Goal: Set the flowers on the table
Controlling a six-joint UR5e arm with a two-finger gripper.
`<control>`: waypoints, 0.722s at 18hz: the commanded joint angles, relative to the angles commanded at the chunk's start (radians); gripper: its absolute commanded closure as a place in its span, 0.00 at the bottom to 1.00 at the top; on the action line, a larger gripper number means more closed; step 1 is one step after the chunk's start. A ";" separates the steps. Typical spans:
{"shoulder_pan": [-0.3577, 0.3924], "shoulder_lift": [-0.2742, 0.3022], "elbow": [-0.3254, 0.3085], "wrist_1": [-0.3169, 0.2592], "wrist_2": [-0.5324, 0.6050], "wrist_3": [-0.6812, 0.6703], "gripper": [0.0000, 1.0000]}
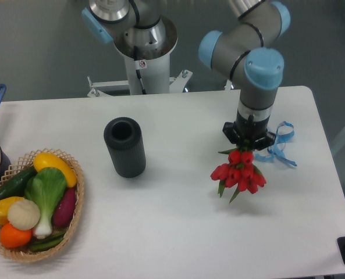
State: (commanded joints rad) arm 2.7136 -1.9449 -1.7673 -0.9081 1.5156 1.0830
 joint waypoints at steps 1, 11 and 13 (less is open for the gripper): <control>-0.009 -0.008 0.009 0.000 0.000 0.000 0.49; -0.012 0.032 0.012 0.017 0.000 -0.054 0.00; -0.009 0.050 0.006 0.028 0.000 -0.049 0.00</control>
State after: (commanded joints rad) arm 2.7044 -1.8946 -1.7610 -0.8805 1.5156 1.0339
